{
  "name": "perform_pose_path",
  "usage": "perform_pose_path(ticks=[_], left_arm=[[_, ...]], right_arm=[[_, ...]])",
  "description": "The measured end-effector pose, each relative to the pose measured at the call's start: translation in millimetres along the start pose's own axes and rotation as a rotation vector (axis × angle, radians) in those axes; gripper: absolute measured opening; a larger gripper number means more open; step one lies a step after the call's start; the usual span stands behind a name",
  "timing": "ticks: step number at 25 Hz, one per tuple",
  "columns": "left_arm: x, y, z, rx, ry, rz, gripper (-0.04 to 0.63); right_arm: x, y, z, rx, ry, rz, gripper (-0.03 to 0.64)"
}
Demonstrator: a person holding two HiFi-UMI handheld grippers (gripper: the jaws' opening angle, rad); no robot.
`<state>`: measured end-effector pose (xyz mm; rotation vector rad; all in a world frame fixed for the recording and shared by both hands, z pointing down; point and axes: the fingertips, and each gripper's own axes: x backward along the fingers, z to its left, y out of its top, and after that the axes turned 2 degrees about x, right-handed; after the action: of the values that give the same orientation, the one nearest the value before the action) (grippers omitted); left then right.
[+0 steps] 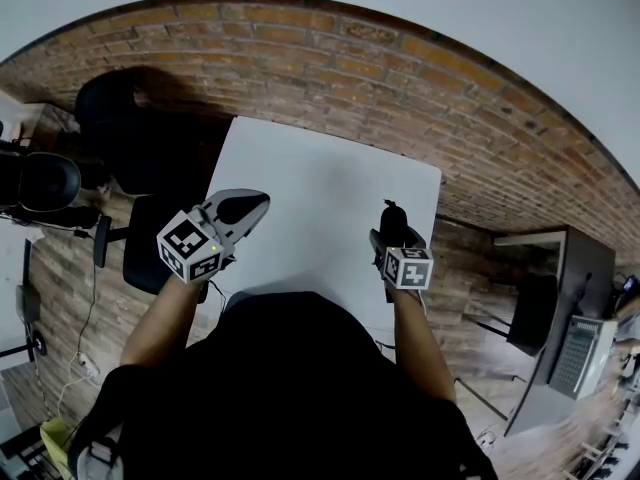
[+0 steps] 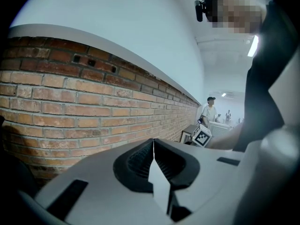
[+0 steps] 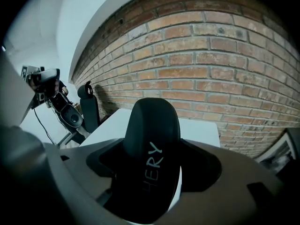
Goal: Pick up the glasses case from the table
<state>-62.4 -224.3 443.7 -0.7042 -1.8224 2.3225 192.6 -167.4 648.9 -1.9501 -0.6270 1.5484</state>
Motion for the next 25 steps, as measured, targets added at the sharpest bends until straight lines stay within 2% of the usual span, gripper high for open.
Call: perform_pose_path(ticks=[10, 14, 25], left_arm=[[-6.8, 5.4, -22.3, -0.017, -0.009, -0.011, 0.012], [-11.8, 7.6, -30.9, -0.024, -0.018, -0.013, 0.012], [-19.4, 7.9, -52.1, -0.037, -0.032, -0.011, 0.012]], right_arm=[[43.5, 21.6, 0.5, 0.008, 0.023, -0.098, 0.362], [59.9, 28.3, -3.0, -0.022, 0.044, -0.132, 0.362], [89.4, 30.7, -4.2, -0.032, 0.060, -0.182, 0.362]])
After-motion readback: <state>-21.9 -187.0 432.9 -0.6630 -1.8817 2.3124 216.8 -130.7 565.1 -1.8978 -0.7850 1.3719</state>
